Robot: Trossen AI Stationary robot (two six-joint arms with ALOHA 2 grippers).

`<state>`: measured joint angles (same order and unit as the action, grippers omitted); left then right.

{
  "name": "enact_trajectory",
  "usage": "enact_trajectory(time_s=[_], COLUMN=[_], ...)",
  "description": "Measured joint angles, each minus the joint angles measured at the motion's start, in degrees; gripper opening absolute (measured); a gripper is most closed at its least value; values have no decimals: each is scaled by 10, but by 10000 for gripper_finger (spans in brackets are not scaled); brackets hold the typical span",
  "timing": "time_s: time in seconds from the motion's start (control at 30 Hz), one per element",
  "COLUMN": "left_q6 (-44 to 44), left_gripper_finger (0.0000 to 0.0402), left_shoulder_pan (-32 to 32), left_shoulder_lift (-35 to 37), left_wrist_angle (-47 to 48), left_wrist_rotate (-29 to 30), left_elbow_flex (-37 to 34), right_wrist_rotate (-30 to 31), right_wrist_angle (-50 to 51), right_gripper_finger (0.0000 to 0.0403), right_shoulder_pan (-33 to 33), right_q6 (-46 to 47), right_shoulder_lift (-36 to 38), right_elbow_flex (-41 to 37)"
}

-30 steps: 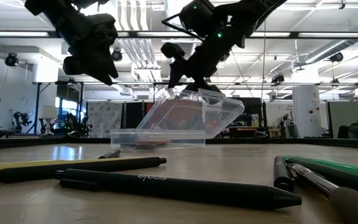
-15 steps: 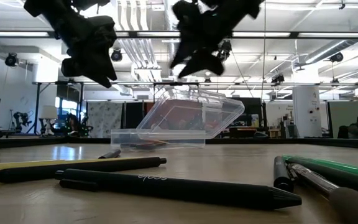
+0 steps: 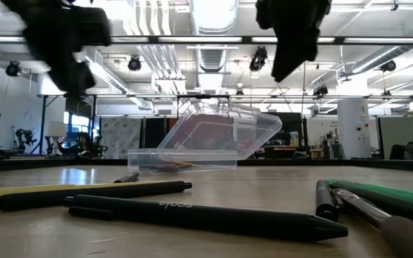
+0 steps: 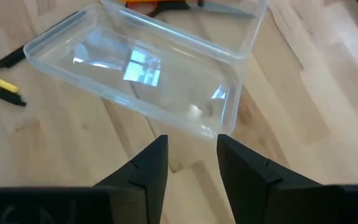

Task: Pick & place school supplies into a supply box
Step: Put the violet pen into the transparent supply box

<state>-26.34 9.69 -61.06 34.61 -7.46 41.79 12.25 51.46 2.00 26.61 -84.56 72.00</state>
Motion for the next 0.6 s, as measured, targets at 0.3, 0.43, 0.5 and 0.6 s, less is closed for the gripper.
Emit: enact_trajectory(time_s=[0.3,0.43,0.5,0.6], left_q6=[6,4,-2,2], left_gripper_finger=[134,134,134,134], left_shoulder_pan=[220,277,291,313], left_shoulder_lift=[-9,-20,-36,-76], left_wrist_angle=[-79,-75,-69,-69], left_wrist_rotate=[81,176,171,155], left_elbow_flex=[-81,-88,-85,-64], right_wrist_rotate=[15,14,15,14], right_wrist_angle=[-13,-13,-14,-14], right_gripper_finger=[127,127,127,127], right_shoulder_pan=[19,20,20,20], right_q6=[49,50,49,49], right_shoulder_lift=[14,8,3,-3], right_elbow_flex=[-21,-21,-21,-21])
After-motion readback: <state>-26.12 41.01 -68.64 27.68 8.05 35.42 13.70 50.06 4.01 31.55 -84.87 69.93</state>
